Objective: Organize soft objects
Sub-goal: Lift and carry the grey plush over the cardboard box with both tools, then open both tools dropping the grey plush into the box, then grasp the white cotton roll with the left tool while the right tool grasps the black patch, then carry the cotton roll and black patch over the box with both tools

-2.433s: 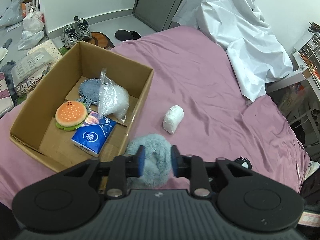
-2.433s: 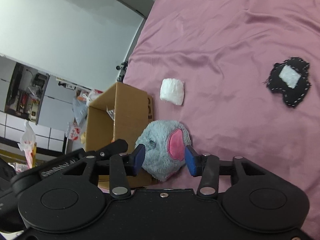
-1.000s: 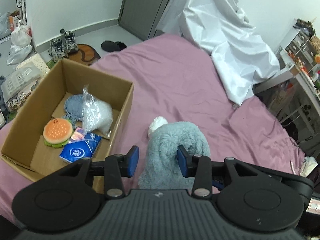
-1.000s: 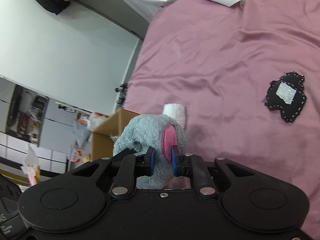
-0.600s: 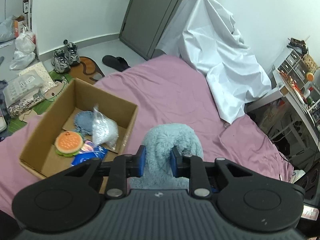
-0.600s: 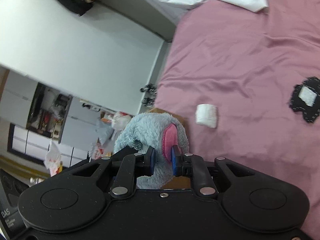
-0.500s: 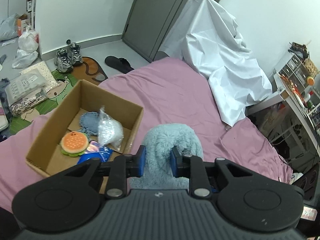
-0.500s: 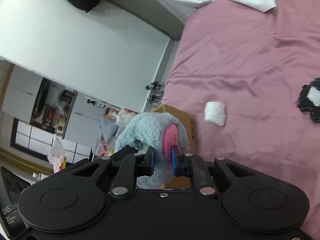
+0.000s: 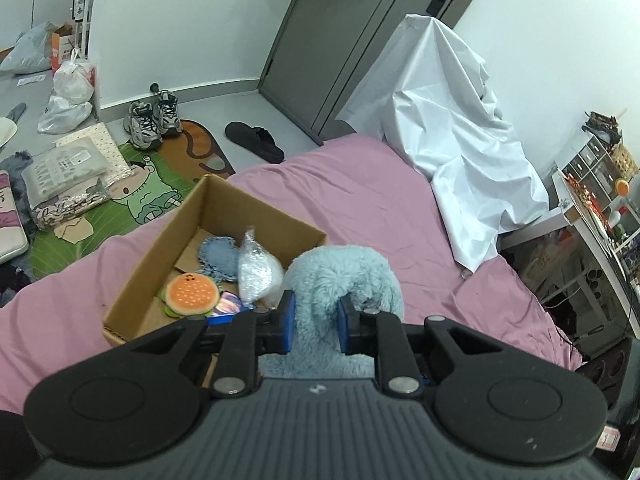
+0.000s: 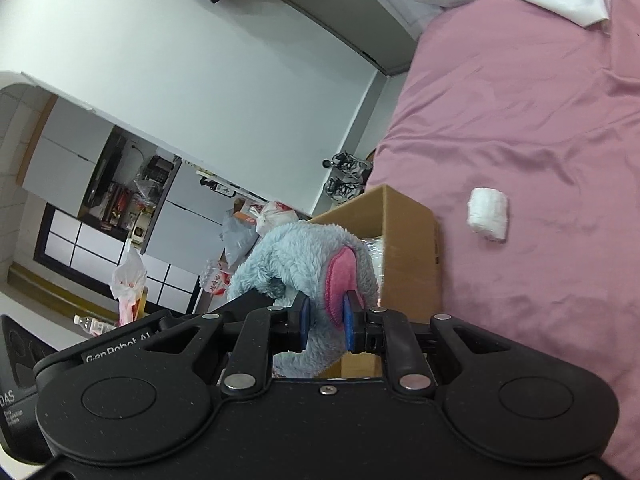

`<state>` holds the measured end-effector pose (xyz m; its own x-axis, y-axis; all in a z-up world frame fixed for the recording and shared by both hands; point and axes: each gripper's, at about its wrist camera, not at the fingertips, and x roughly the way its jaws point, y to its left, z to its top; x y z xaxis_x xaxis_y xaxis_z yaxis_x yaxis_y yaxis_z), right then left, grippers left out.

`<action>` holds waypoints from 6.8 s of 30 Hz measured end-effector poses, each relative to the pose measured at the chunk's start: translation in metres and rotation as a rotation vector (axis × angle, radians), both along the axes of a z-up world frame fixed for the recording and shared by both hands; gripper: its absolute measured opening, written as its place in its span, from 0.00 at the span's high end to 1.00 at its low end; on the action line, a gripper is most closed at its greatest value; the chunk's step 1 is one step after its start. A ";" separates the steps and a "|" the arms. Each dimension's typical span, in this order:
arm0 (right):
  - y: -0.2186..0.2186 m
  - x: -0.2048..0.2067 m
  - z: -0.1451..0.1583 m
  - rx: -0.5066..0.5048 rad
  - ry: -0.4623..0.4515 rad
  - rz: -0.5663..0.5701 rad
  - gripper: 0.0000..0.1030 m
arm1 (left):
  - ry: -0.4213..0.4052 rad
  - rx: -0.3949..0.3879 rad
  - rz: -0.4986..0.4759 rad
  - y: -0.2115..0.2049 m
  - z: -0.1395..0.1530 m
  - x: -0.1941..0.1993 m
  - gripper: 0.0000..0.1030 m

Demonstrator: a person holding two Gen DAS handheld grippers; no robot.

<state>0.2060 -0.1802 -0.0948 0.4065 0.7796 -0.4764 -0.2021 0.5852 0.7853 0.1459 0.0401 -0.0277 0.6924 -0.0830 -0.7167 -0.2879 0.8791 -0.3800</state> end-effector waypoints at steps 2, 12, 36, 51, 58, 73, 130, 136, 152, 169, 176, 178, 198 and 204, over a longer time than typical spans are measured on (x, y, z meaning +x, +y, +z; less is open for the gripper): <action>0.007 -0.001 -0.002 -0.003 -0.006 0.008 0.83 | 0.002 -0.004 0.009 0.006 -0.002 -0.002 0.81; 0.036 -0.007 -0.005 -0.044 -0.027 0.040 0.83 | 0.023 -0.039 0.030 0.038 -0.017 -0.010 0.81; 0.064 -0.004 -0.017 -0.184 -0.003 0.055 0.48 | 0.152 0.046 0.048 0.080 -0.045 0.003 0.51; 0.055 -0.015 0.005 -0.253 -0.021 0.069 0.27 | 0.133 0.125 0.061 0.065 -0.024 0.000 0.30; 0.034 -0.013 0.013 -0.329 -0.016 0.002 0.16 | 0.110 0.149 0.029 0.040 -0.014 0.004 0.24; -0.047 -0.010 0.020 -0.346 0.017 -0.224 0.00 | 0.122 0.214 -0.055 -0.029 -0.002 0.017 0.12; -0.184 0.047 -0.041 -0.345 0.178 -0.332 0.01 | 0.229 0.252 -0.115 -0.134 -0.071 0.122 0.03; -0.173 0.057 -0.053 -0.385 0.198 -0.306 0.04 | 0.245 0.246 -0.127 -0.135 -0.094 0.136 0.11; -0.144 0.081 -0.089 -0.548 0.252 -0.258 0.11 | 0.291 0.272 -0.091 -0.127 -0.144 0.163 0.51; -0.137 0.071 -0.077 -0.672 0.152 -0.269 0.63 | 0.237 0.255 -0.056 -0.127 -0.126 0.139 0.67; -0.141 0.060 -0.059 -0.643 0.089 -0.281 0.63 | 0.206 0.259 -0.061 -0.128 -0.106 0.118 0.67; -0.141 0.058 -0.054 -0.636 0.073 -0.279 0.63 | 0.198 0.261 -0.063 -0.128 -0.099 0.112 0.67; -0.127 0.031 0.004 -0.532 -0.108 -0.257 0.63 | 0.111 0.278 -0.024 -0.109 -0.045 0.060 0.67; -0.116 0.021 0.015 -0.525 -0.152 -0.233 0.63 | 0.094 0.280 0.004 -0.096 -0.034 0.050 0.67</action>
<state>0.2270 -0.2963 -0.0799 0.6324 0.3379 -0.6971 -0.1094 0.9298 0.3515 0.1958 -0.0559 -0.0619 0.6217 0.1300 -0.7724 -0.3143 0.9447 -0.0940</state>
